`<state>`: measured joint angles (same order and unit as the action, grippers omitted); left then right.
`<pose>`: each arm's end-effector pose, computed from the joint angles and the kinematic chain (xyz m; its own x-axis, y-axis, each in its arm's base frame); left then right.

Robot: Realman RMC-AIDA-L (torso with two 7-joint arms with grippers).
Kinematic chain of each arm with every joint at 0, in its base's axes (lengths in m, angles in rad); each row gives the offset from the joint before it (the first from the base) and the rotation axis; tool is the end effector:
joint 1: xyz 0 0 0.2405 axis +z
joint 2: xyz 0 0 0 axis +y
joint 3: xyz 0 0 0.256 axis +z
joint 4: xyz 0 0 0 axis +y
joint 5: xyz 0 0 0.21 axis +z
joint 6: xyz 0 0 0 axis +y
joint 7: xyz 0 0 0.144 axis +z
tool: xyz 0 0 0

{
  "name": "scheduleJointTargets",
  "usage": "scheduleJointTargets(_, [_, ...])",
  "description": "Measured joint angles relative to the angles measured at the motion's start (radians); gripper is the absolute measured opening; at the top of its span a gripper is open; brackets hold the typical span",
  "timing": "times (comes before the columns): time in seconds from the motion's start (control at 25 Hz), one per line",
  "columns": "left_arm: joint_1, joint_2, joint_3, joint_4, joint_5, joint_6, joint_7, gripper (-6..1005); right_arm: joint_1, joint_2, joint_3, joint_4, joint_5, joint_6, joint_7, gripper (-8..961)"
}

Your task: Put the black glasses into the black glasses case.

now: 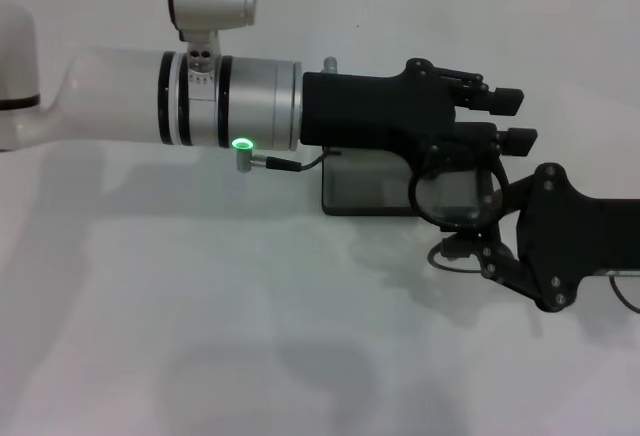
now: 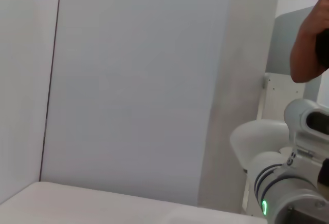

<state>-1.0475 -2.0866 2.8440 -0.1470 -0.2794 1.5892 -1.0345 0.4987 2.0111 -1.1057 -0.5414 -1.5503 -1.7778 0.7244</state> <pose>-0.1271 0.3588 -0.0754 0.7754 0.1329 0.6174 0.1096 -0.9911 0.0758 0.2229 0.2905 -0.0091 0.7256 0.2900 -0.6240 0.1864 -0.9558 -0.2274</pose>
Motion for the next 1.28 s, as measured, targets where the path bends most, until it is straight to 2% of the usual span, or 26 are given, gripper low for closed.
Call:
scheduleJointTargets(0.44, [0.003,0.0,0.001,-0.014,-0.003,-0.034,0.029,445,0.001,-0.006,-0.004,-0.001,-0.006,0.011,0.001,105])
scheduleJointTargets(0.6, [0.026,0.0,0.0,-0.043,-0.104,-0.135,0.038,445,0.002,-0.006,-0.004,-0.025,-0.044,0.051,0.01,105])
scheduleJointTargets(0.72, [0.054,0.002,0.0,-0.055,-0.19,-0.188,0.047,445,-0.023,0.006,-0.036,-0.114,-0.062,0.174,0.06,105])
scheduleJointTargets(0.88, [0.077,0.002,0.0,-0.084,-0.258,-0.205,0.06,445,-0.073,0.014,-0.175,-0.267,-0.066,0.357,0.106,105])
scheduleJointTargets(0.92, [0.084,0.002,0.0,-0.089,-0.27,-0.206,0.061,445,-0.073,0.014,-0.175,-0.267,-0.066,0.357,0.106,105])
scheduleJointTargets(0.96, [0.09,0.003,0.0,-0.093,-0.28,-0.206,0.06,444,-0.1,0.014,-0.292,-0.372,-0.065,0.489,0.167,105])
scheduleJointTargets(1.12, [0.098,0.004,0.0,-0.105,-0.294,-0.207,0.056,444,-0.133,0.012,-0.433,-0.5,-0.091,0.658,0.269,105])
scheduleJointTargets(1.28, [0.101,0.003,0.0,-0.117,-0.298,-0.208,0.053,444,-0.156,0.012,-0.583,-0.631,-0.236,0.841,0.424,105])
